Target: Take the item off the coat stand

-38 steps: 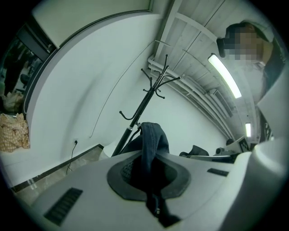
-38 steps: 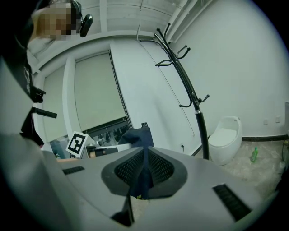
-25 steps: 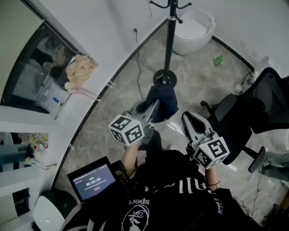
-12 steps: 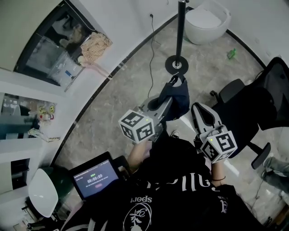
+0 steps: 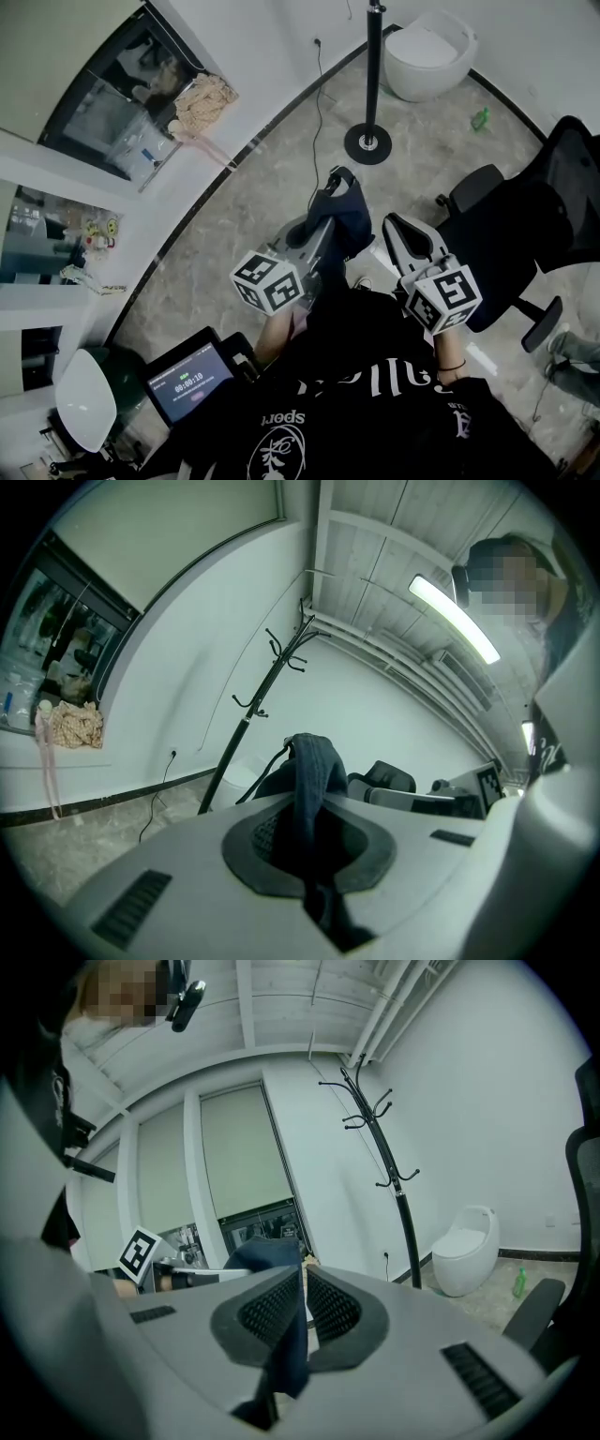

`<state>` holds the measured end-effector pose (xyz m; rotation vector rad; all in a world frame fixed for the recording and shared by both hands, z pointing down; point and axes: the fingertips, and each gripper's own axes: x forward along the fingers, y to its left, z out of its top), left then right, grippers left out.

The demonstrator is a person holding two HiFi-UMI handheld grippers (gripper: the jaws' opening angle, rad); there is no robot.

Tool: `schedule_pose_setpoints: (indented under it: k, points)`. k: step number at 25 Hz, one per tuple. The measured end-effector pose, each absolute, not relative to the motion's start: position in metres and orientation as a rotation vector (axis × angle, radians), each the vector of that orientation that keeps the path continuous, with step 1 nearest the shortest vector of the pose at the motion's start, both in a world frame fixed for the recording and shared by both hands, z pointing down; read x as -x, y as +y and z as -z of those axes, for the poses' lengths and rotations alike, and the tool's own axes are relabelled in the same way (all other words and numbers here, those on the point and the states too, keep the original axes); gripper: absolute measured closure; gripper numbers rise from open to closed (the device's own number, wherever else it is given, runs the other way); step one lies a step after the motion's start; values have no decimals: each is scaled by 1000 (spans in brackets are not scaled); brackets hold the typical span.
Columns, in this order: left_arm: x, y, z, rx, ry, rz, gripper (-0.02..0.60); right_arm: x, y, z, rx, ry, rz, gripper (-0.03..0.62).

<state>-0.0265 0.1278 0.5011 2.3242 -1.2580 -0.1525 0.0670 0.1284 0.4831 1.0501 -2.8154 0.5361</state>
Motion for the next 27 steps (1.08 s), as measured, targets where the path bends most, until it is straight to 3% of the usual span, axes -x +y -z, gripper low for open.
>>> schedule_pose_setpoints:
  k: [27]
  points:
    - [26,130,-496,-2340,-1240,155,572,-73,134,-480,-1083,-2809,-480,560]
